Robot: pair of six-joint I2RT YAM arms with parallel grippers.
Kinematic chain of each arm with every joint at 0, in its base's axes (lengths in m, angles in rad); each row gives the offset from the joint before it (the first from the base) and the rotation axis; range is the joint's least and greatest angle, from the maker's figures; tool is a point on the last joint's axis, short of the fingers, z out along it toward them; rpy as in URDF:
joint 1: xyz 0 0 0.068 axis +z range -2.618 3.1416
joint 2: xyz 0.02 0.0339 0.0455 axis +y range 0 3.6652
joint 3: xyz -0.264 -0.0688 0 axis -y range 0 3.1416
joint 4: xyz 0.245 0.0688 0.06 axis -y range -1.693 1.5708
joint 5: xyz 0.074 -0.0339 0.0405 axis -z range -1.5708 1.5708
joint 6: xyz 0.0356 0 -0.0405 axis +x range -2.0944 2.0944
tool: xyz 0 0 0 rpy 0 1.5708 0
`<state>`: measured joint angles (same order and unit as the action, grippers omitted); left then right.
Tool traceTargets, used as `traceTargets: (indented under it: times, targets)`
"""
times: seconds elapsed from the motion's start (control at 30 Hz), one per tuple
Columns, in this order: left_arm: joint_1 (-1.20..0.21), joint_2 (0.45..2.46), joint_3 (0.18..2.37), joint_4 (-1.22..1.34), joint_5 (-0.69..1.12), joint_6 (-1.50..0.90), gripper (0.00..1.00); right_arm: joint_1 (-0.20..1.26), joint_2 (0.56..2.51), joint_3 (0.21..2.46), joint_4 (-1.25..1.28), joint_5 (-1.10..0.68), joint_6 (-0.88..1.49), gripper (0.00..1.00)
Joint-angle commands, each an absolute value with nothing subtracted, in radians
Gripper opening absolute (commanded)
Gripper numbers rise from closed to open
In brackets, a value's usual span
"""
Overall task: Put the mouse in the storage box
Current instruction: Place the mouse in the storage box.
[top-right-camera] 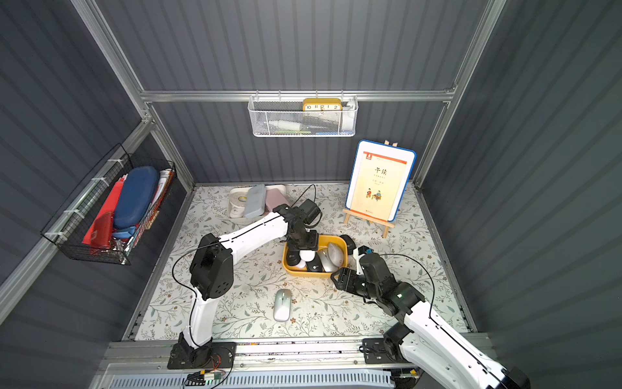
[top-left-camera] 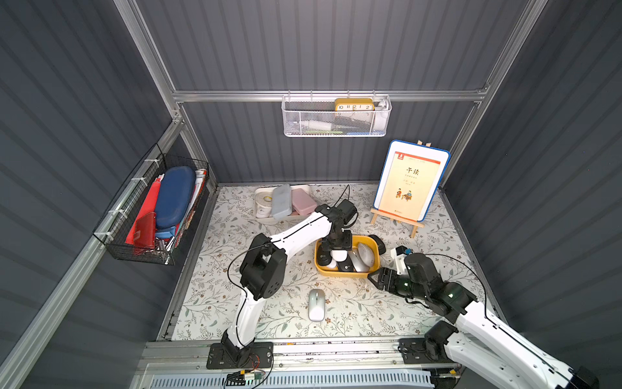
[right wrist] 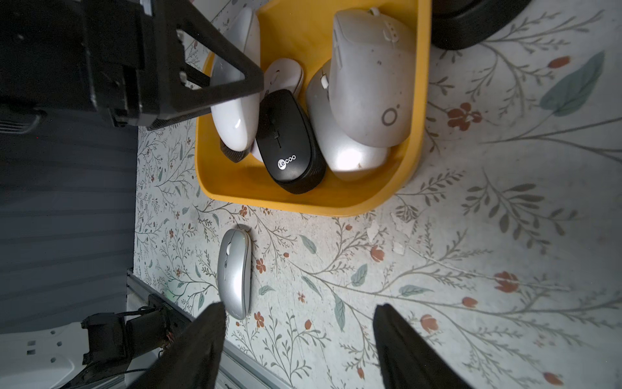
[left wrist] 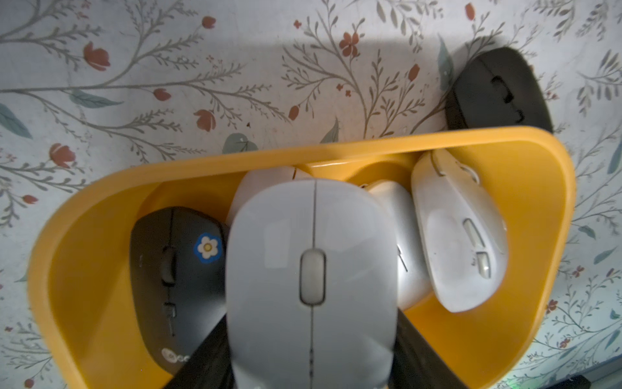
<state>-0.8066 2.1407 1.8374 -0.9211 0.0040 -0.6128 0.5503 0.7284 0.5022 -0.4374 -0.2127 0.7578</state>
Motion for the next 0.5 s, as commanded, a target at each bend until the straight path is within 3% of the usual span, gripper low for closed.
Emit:
traceTargets:
  times: [0.0, 0.17, 0.37, 0.47]
  targets:
    - [-0.816, 2.177, 1.860, -0.983, 0.003, -0.582, 0.62, 0.549, 0.719, 0.512, -0.449, -0.202, 0.741, 0.74]
    - [-0.822, 2.201, 1.872, -1.010, 0.008, -0.576, 0.63, 0.549, 0.698, 0.499, -0.449, -0.202, 0.735, 0.74]
    - [-0.822, 2.171, 1.872, -1.009, -0.008, -0.575, 0.81, 0.549, 0.651, 0.503, -0.512, -0.171, 0.718, 0.76]
    - [-0.823, 2.172, 1.891, -1.007, -0.006, -0.575, 0.83, 0.549, 0.641, 0.501, -0.508, -0.171, 0.720, 0.77]
